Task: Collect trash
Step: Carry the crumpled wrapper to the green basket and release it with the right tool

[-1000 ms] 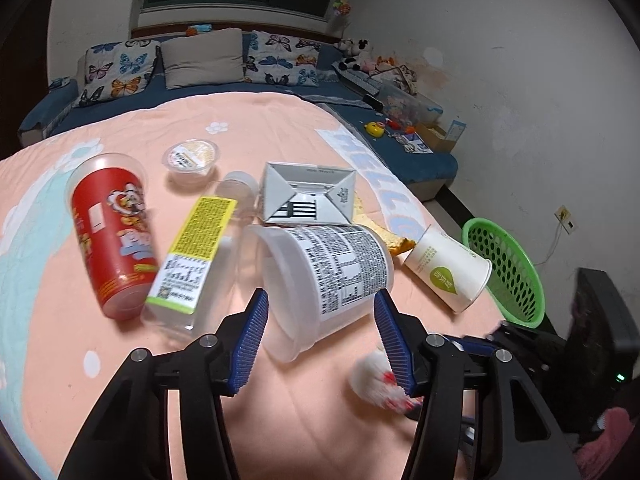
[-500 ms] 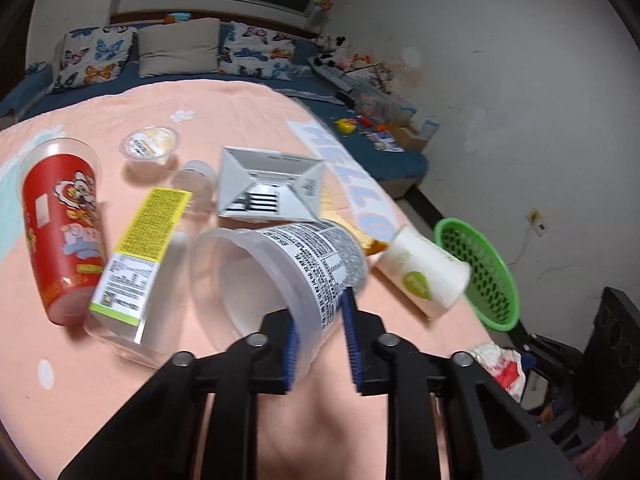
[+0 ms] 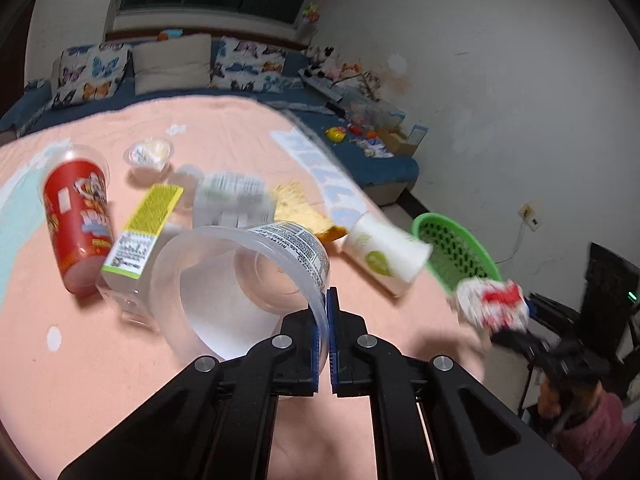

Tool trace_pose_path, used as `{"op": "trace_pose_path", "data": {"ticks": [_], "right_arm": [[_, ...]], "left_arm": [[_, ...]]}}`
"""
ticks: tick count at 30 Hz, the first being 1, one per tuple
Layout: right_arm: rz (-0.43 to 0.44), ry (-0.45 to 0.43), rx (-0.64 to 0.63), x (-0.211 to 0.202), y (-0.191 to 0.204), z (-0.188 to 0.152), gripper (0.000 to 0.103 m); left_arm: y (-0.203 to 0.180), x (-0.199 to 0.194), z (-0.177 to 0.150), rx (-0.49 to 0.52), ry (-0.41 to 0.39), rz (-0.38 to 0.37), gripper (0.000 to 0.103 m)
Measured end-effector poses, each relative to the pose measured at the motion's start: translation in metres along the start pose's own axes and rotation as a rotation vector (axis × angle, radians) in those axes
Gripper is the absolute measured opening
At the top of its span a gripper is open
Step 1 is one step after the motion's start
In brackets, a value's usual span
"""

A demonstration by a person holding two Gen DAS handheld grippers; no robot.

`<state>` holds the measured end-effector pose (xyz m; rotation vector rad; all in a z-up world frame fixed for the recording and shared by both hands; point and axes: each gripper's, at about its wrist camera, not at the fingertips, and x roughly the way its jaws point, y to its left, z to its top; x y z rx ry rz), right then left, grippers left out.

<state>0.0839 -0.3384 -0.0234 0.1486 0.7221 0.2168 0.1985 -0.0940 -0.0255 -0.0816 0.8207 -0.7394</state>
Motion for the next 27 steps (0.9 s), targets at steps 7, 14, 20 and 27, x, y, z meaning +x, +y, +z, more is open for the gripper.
{"op": "trace_pose_path", "data": {"ticks": [7, 14, 20, 27], "right_arm": [[-0.2, -0.033, 0.13, -0.025, -0.084, 0.004, 0.068], [-0.37, 0.048, 0.246, -0.01, -0.164, -0.01, 0.068], [-0.418, 0.102, 0.33, 0.009, -0.207, -0.027, 0.072], [-0.438, 0.09, 0.375, 0.01, -0.234, -0.033, 0.078]], "left_arm": [[-0.034, -0.031, 0.01, 0.068, -0.059, -0.032, 0.004], [-0.072, -0.03, 0.028, 0.12, -0.077, -0.112, 0.004], [-0.119, 0.004, 0.054, 0.191, -0.062, -0.187, 0.004], [-0.17, 0.055, 0.07, 0.256, -0.01, -0.254, 0.004]]}}
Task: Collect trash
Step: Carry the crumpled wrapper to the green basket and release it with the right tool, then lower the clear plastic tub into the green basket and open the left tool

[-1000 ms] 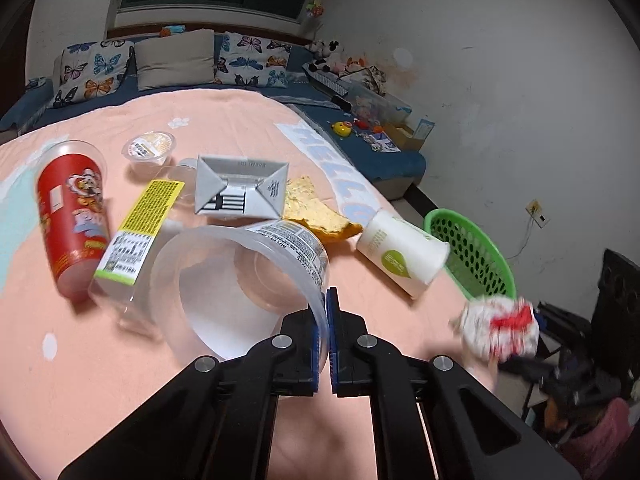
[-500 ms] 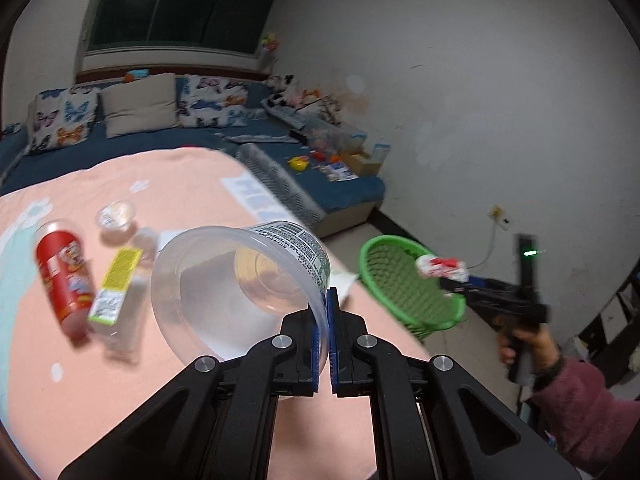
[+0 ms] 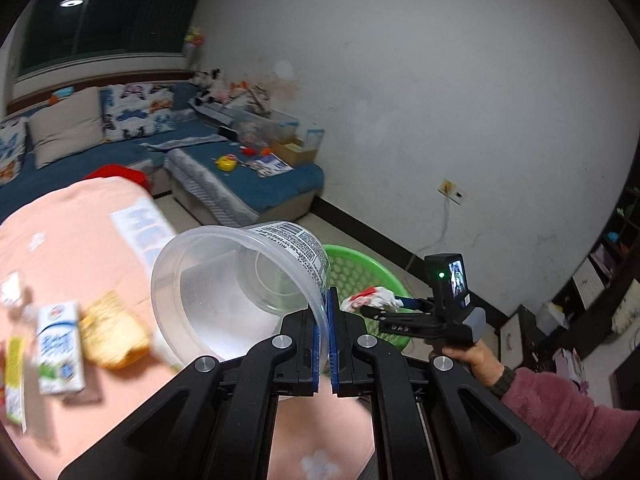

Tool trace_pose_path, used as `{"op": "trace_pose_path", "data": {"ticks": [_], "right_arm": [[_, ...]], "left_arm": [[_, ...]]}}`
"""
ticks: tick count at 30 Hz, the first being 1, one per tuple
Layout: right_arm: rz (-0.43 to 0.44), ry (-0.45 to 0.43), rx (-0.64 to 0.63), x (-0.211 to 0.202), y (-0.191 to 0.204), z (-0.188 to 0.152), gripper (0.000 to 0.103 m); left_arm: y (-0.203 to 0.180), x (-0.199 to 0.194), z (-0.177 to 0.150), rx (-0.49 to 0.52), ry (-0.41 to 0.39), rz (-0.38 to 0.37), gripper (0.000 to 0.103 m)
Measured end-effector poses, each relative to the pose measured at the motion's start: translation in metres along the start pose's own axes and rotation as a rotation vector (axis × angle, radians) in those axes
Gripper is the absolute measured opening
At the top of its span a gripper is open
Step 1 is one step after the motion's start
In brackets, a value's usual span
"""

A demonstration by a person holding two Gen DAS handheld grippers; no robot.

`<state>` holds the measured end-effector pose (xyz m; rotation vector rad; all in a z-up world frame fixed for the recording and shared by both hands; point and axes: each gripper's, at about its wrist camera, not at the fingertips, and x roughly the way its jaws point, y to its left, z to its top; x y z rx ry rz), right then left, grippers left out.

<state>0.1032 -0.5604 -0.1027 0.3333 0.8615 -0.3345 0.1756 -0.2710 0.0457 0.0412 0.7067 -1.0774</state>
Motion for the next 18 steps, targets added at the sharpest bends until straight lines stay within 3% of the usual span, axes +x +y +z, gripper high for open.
{"op": "trace_pose_path", "data": {"ticks": [8, 18], "right_arm": [[-0.011, -0.049, -0.01, -0.022, -0.015, -0.006, 0.083], [-0.019, -0.108, 0.039, -0.066, -0.042, -0.032, 0.085]], "left_arm": [[-0.022, 0.078, 0.022, 0.039, 0.079, -0.061, 0.004], [-0.052, 0.197, 0.019, 0.059, 0.262, -0.084, 0.005]]}}
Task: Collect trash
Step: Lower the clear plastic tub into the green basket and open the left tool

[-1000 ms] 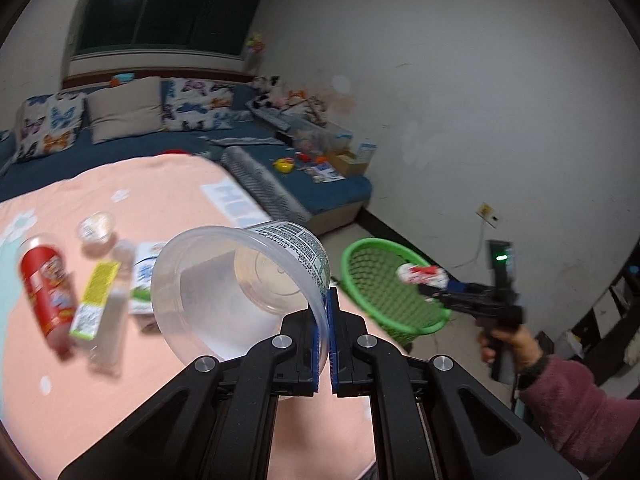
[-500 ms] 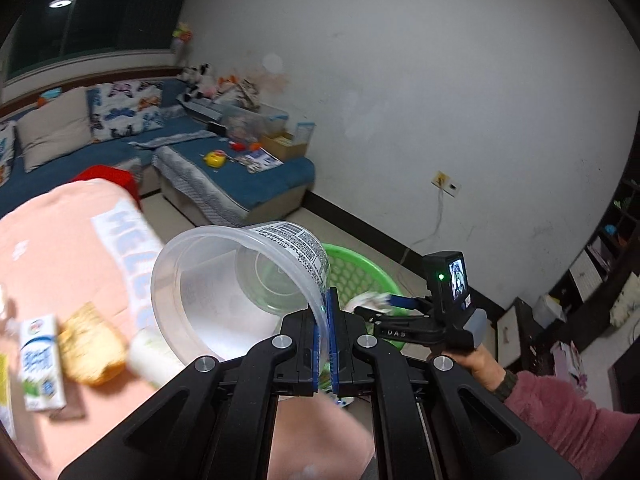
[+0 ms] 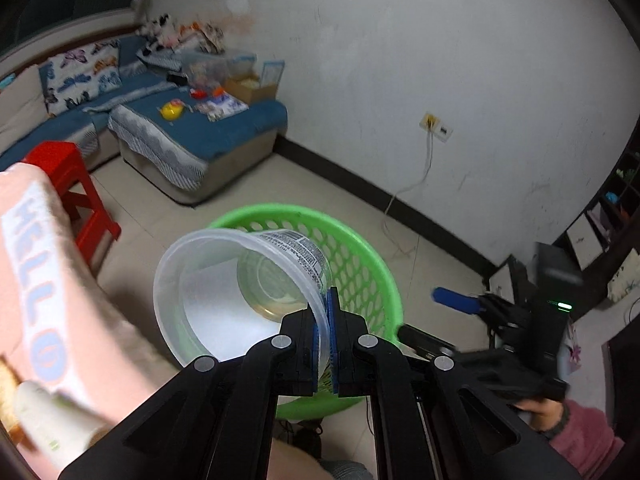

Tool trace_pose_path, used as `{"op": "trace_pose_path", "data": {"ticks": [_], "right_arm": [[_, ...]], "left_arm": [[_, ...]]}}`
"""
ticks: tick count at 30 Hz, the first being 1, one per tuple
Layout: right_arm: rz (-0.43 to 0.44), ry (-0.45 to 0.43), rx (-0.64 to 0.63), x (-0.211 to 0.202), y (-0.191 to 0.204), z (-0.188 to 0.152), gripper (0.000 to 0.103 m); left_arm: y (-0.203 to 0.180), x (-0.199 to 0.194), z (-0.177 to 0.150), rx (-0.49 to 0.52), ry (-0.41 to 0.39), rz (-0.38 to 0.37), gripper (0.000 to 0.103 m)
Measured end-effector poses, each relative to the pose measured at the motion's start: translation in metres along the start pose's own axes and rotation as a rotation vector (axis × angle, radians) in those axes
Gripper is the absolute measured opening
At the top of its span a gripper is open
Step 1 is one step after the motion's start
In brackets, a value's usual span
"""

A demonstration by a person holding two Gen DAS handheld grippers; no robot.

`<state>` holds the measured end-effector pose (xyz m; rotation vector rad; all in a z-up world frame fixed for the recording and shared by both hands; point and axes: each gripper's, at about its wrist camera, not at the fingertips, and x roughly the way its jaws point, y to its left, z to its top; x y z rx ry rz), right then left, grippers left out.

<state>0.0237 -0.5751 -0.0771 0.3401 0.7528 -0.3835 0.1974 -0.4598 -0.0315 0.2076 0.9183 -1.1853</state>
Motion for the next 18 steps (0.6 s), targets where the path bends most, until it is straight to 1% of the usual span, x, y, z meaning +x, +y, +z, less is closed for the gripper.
{"op": "trace_pose_path", "data": {"ticks": [5, 8, 10, 12, 18], "right_arm": [[-0.016, -0.002, 0.018, -0.009, -0.013, -0.01, 0.085], [-0.017, 0.004, 0.03, -0.009, -0.017, -0.015, 0.085], [-0.023, 0.006, 0.032, -0.01, -0.019, -0.02, 0.085], [-0.029, 0.008, 0.038, -0.009, -0.022, -0.023, 0.085], [-0.029, 0.019, 0.056, -0.01, -0.03, -0.028, 0.085]], "left_arm": [[-0.01, 0.053, 0.009, 0.015, 0.079, -0.002, 0.005], [-0.01, 0.074, 0.012, 0.014, 0.111, 0.011, 0.006], [-0.009, 0.089, 0.013, 0.015, 0.142, 0.027, 0.012], [-0.008, 0.101, 0.014, 0.02, 0.165, 0.04, 0.015], [-0.006, 0.116, 0.01, -0.002, 0.175, 0.031, 0.016]]}}
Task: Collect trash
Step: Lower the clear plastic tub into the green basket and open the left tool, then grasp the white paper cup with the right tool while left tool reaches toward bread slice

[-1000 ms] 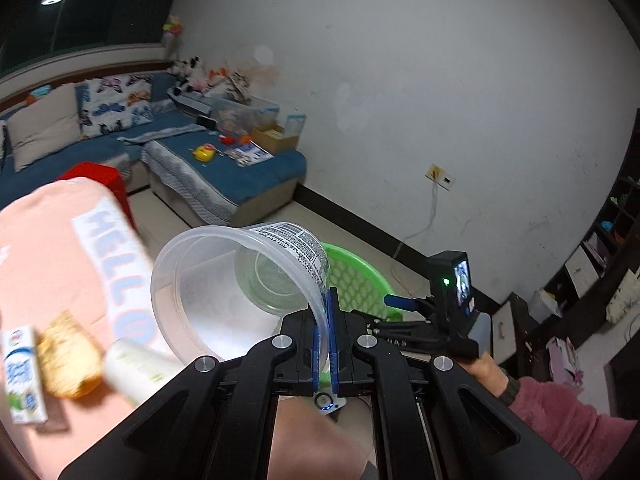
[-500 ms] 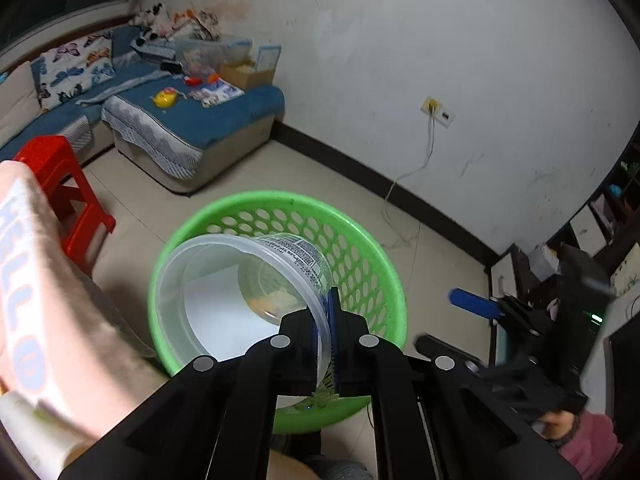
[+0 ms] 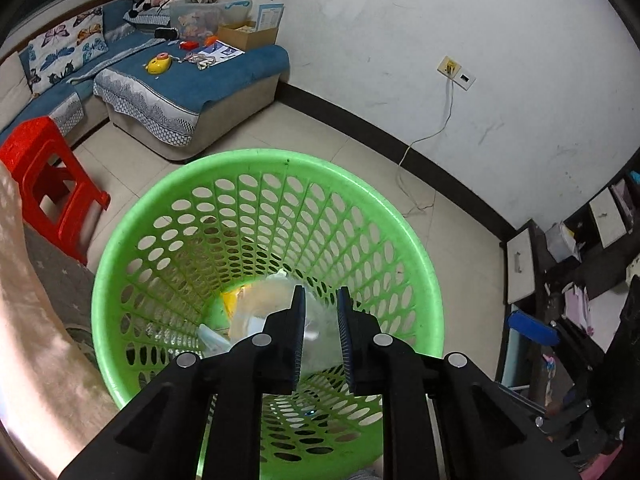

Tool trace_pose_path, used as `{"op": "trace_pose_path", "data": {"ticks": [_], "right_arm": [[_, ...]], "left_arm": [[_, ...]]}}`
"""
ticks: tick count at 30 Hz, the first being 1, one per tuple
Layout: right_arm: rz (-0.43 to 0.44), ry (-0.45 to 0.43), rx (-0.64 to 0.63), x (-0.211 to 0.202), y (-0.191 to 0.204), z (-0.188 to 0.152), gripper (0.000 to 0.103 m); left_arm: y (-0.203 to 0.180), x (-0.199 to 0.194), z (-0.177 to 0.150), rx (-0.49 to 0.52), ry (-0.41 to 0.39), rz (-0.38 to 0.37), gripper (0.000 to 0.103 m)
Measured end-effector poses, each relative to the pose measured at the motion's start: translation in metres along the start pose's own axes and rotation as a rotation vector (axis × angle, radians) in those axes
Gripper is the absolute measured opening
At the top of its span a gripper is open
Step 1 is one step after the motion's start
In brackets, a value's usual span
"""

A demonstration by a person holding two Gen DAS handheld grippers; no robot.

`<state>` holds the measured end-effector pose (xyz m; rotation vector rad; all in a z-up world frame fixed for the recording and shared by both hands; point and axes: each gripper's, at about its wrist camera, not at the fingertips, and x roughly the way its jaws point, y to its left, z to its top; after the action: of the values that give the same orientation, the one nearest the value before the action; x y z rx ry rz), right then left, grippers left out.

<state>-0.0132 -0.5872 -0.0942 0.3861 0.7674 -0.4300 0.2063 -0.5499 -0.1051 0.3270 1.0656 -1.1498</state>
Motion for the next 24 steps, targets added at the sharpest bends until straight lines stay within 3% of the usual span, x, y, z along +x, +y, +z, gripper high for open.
{"op": "trace_pose_path", "data": {"ticks": [8, 12, 16, 24], "right_arm": [[0.011, -0.009, -0.011, -0.01, 0.005, -0.003, 0.085], [0.04, -0.016, -0.045, -0.016, 0.023, -0.001, 0.085], [0.09, -0.019, -0.08, -0.02, 0.047, 0.006, 0.087], [0.227, -0.01, -0.178, -0.017, 0.119, 0.025, 0.089]], "left_arm": [[-0.001, -0.031, -0.016, -0.011, -0.045, -0.01, 0.017], [0.002, -0.074, -0.033, -0.005, -0.115, 0.024, 0.03], [0.012, -0.118, -0.052, -0.015, -0.176, 0.049, 0.035], [0.066, -0.207, -0.108, -0.127, -0.28, 0.166, 0.05]]}}
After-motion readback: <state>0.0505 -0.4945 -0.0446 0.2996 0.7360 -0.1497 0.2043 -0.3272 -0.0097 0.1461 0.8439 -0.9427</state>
